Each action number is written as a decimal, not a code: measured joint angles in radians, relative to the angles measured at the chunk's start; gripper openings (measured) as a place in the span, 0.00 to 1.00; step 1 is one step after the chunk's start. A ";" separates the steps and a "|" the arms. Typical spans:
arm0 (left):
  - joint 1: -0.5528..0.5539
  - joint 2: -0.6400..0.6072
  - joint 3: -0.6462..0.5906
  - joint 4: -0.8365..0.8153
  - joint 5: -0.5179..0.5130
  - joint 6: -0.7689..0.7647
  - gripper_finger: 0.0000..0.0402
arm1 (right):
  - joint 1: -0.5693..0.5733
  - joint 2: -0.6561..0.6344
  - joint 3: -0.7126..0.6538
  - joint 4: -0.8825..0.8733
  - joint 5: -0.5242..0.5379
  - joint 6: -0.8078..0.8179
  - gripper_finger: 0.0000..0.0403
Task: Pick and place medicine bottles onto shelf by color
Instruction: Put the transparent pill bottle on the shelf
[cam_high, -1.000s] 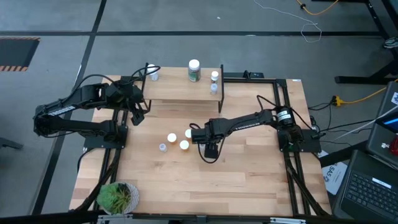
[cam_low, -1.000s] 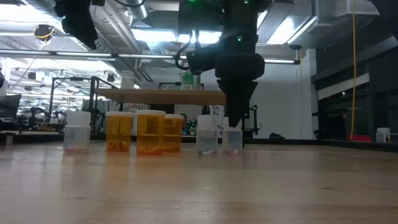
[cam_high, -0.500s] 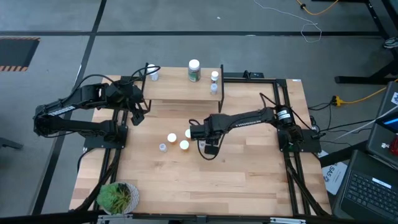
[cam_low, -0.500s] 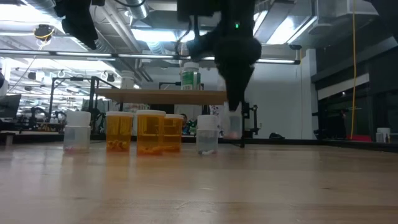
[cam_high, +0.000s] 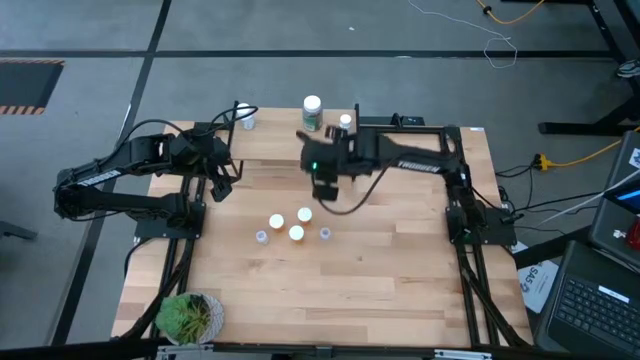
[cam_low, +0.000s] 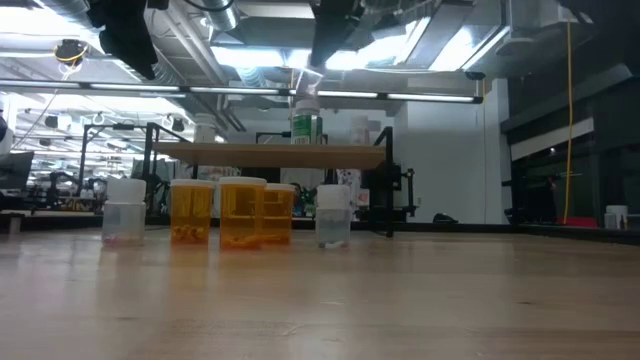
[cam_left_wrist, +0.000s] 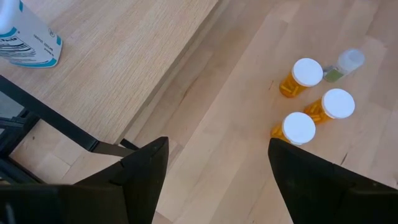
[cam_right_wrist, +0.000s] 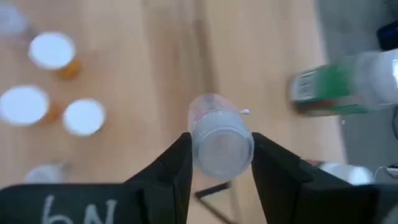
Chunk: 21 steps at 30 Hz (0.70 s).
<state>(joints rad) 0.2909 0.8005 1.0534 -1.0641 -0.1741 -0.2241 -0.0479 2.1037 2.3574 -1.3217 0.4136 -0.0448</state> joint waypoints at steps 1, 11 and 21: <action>0.000 0.000 0.000 0.000 0.000 0.000 0.68 | -0.018 -0.003 0.000 0.015 0.000 -0.013 0.34; 0.000 0.000 0.000 0.004 -0.001 0.037 0.68 | -0.222 0.040 -0.008 -0.001 -0.191 -0.075 0.34; 0.000 0.000 0.000 0.004 -0.001 0.035 0.68 | -0.329 0.047 -0.008 -0.032 -0.390 -0.117 0.34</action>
<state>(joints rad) 0.2909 0.8005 1.0535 -1.0603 -0.1753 -0.1886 -0.3767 2.1506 2.3493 -1.3541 0.0236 -0.1616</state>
